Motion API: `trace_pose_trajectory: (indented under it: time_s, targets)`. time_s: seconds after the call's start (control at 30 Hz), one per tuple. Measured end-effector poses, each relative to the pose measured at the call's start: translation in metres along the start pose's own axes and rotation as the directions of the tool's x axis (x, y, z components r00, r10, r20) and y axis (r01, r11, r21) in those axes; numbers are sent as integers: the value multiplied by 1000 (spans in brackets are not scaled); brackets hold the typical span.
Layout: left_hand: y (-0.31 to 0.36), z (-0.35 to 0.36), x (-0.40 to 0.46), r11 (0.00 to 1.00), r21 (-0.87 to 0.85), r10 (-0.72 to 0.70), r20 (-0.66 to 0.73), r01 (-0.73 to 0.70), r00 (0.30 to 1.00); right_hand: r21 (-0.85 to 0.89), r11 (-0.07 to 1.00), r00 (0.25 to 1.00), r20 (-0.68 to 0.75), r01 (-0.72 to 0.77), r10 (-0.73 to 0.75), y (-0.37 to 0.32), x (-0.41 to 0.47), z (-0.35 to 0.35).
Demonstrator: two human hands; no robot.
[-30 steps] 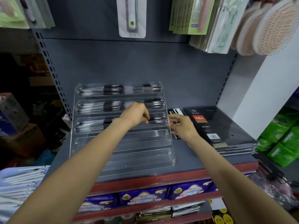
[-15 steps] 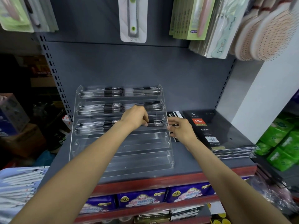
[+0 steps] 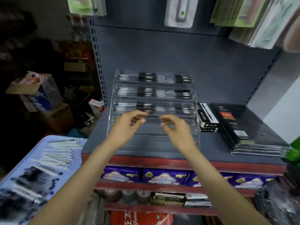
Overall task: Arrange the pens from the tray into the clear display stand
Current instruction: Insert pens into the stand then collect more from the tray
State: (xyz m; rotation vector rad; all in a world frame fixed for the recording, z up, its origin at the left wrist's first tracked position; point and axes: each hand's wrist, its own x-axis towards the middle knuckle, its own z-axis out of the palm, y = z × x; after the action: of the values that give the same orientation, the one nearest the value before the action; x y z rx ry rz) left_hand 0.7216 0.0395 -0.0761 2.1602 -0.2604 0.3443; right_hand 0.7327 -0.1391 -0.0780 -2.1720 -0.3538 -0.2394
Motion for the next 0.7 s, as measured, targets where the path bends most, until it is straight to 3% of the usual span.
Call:
trace_pose_trajectory:
  time_s: [0.23,0.37,0.53,0.7]
  targets:
    - [-103,-101,-113,959,148,-213,-193,243,958,132,991,949,314,-25,-18,-64,-53,138]
    - [-181,-161,-171,908,232,-303,-215,350,928,83,996,886,464,-27,-15,-94,-82,235]
    - [-272,-229,-224,843,310,-441,-75,441,895,-125,989,807,574,-82,140,-116,-110,342]
    - [-332,-261,-241,836,463,-411,173,295,895,-334,936,765,571,-114,297,-128,-119,410]
